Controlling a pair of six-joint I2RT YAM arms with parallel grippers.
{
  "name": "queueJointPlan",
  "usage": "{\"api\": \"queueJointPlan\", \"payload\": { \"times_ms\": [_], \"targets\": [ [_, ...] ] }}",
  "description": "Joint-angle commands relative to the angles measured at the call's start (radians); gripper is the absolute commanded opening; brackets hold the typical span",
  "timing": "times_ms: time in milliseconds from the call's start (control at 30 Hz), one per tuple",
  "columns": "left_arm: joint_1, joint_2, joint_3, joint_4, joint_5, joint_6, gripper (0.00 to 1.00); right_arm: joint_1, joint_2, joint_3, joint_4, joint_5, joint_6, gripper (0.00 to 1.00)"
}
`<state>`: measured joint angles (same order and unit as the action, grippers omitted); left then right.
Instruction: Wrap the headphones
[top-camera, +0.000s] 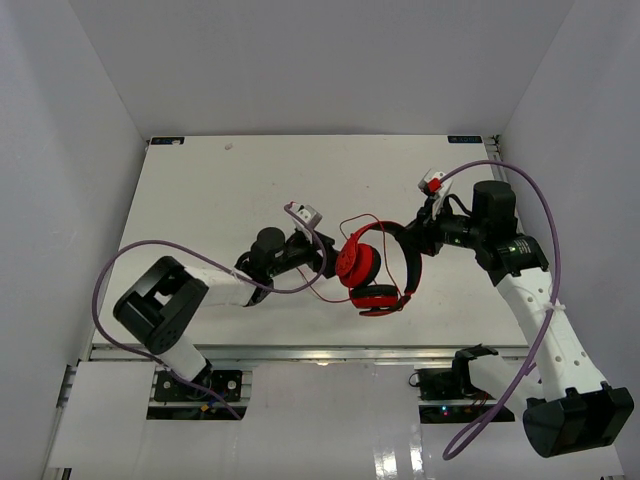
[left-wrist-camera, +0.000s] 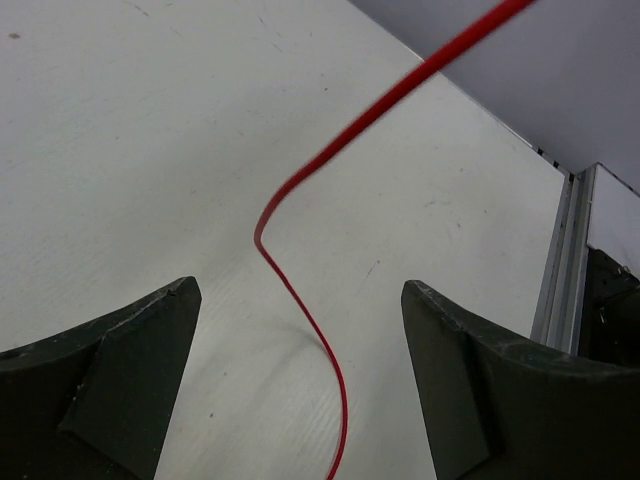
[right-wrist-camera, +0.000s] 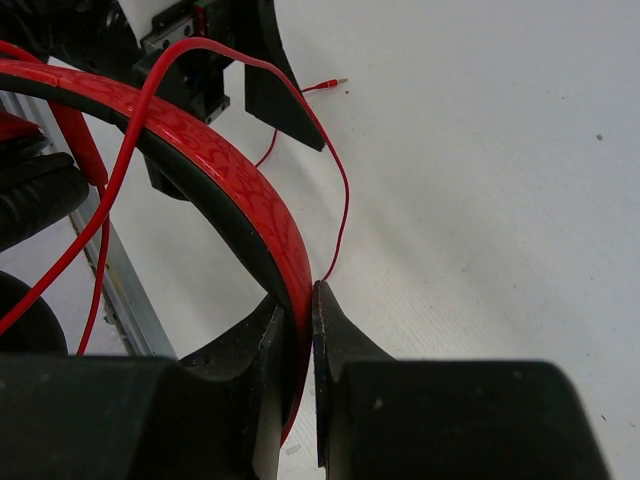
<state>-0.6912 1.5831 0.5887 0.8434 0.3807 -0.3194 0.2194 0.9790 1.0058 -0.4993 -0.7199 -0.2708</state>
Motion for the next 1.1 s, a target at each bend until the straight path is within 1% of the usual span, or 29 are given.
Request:
{"api": "queueJointPlan", "payload": {
  "times_ms": [0, 67, 133, 233, 300, 333, 367, 433, 467, 500, 533, 600, 767, 933, 1067],
  "targets": [
    [-0.026, 0.122, 0.101, 0.155, -0.012, -0.081, 0.92, -0.020, 0.002, 0.066, 0.027, -0.078, 0.056, 0.08],
    [-0.034, 0.168, 0.130, 0.180, -0.028, -0.095, 0.91, -0.025, 0.003, 0.068, 0.028, -0.087, 0.060, 0.08],
    [-0.039, 0.223, 0.175, 0.207, -0.038, -0.122, 0.88, -0.028, 0.003, 0.075, 0.026, -0.091, 0.065, 0.08],
    [-0.055, 0.305, 0.210, 0.216, -0.055, -0.144, 0.81, -0.033, 0.001, 0.085, 0.024, -0.096, 0.070, 0.08],
    [-0.061, 0.330, 0.206, 0.246, -0.053, -0.174, 0.68, -0.038, -0.001, 0.092, 0.024, -0.095, 0.075, 0.08],
    [-0.065, 0.340, 0.202, 0.258, -0.050, -0.184, 0.59, -0.040, -0.002, 0.093, 0.024, -0.095, 0.077, 0.08],
    [-0.067, 0.346, 0.196, 0.264, -0.047, -0.192, 0.47, -0.042, -0.001, 0.094, 0.024, -0.096, 0.078, 0.08],
    [-0.070, 0.355, 0.165, 0.292, -0.033, -0.206, 0.29, -0.047, -0.001, 0.098, 0.025, -0.100, 0.084, 0.08],
    [-0.073, 0.359, 0.145, 0.310, -0.029, -0.218, 0.19, -0.052, 0.000, 0.100, 0.025, -0.104, 0.087, 0.08],
    [-0.076, 0.361, 0.135, 0.330, -0.029, -0.230, 0.14, -0.058, 0.000, 0.102, 0.026, -0.104, 0.090, 0.08],
    [-0.080, 0.364, 0.121, 0.349, -0.028, -0.241, 0.11, -0.061, 0.000, 0.106, 0.027, -0.102, 0.093, 0.08],
    [-0.092, 0.371, 0.087, 0.383, -0.021, -0.260, 0.09, -0.066, 0.003, 0.115, 0.028, -0.096, 0.099, 0.08],
    [-0.132, 0.338, 0.016, 0.379, -0.010, -0.248, 0.07, -0.076, 0.008, 0.139, 0.021, -0.060, 0.110, 0.08],
    [-0.152, 0.229, -0.098, 0.381, -0.043, -0.227, 0.04, -0.100, 0.023, 0.148, 0.022, -0.005, 0.122, 0.08],
    [-0.152, 0.150, -0.151, 0.359, -0.051, -0.219, 0.02, -0.111, 0.033, 0.153, 0.024, 0.049, 0.132, 0.08]
  ]
}}
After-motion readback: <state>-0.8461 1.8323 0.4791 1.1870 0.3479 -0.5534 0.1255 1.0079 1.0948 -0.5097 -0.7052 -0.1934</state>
